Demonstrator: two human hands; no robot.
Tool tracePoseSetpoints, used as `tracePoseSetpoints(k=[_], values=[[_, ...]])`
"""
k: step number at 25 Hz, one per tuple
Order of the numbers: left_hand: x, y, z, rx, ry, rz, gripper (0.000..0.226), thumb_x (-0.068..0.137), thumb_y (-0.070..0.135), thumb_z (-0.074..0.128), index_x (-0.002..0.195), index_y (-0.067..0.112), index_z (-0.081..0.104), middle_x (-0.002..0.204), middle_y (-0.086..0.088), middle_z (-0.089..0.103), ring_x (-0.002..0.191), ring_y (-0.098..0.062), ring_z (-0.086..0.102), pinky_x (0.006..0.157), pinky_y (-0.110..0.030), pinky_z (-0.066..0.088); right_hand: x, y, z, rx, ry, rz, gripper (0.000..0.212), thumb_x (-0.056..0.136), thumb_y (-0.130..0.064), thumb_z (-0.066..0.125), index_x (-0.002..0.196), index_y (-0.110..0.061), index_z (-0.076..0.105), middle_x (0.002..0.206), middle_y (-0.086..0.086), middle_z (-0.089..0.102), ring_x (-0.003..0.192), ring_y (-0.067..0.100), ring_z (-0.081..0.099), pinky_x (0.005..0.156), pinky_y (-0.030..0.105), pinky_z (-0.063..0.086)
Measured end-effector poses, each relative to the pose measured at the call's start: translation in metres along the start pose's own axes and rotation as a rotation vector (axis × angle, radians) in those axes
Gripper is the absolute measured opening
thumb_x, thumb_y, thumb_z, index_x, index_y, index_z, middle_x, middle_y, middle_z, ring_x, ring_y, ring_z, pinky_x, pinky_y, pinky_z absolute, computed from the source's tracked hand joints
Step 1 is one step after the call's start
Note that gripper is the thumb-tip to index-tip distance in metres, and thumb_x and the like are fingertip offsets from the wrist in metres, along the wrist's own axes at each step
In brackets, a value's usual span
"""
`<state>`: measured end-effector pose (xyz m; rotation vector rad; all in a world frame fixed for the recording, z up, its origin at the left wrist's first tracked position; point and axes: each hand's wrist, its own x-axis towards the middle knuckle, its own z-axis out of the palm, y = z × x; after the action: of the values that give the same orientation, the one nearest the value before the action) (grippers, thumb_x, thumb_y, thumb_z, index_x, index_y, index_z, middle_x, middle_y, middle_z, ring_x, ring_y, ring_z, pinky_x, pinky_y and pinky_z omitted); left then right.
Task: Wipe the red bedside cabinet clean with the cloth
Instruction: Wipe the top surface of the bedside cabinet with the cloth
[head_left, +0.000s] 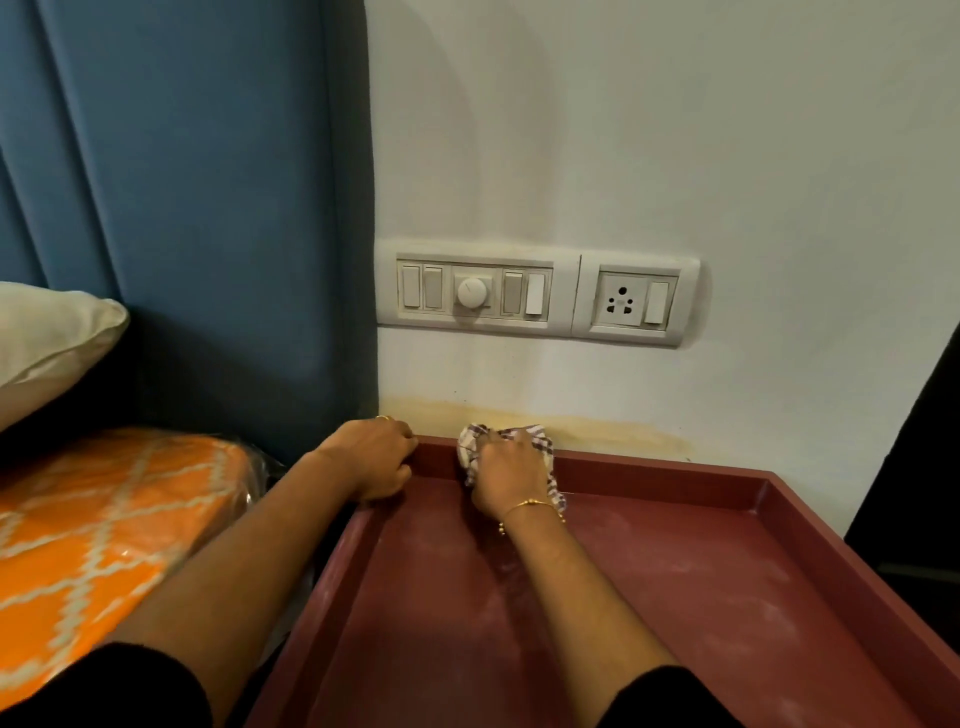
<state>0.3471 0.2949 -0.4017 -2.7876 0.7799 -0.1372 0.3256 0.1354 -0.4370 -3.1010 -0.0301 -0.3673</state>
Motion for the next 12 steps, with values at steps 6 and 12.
tracePoseSetpoints(k=[6, 12], values=[[-0.024, -0.014, 0.010, -0.081, 0.013, 0.035, 0.047, 0.099, 0.034, 0.028, 0.141, 0.015, 0.038, 0.148, -0.004, 0.037, 0.135, -0.017, 0.035, 0.113, -0.032, 0.029, -0.005, 0.012, -0.009, 0.014, -0.020, 0.034, 0.042, 0.088, -0.018, 0.054, 0.129, -0.009, 0.047, 0.129, 0.011, 0.054, 0.125, 0.035, 0.040, 0.095, 0.040, 0.044], [-0.021, -0.014, 0.013, -0.112, -0.030, -0.002, 0.048, 0.099, 0.034, 0.030, 0.143, 0.015, 0.033, 0.152, -0.003, 0.031, 0.140, -0.018, 0.027, 0.117, -0.034, 0.023, 0.008, -0.028, -0.007, -0.002, -0.049, -0.140, 0.040, 0.090, -0.016, 0.049, 0.130, -0.008, 0.046, 0.131, 0.009, 0.053, 0.123, 0.036, 0.040, 0.097, 0.040, 0.043]])
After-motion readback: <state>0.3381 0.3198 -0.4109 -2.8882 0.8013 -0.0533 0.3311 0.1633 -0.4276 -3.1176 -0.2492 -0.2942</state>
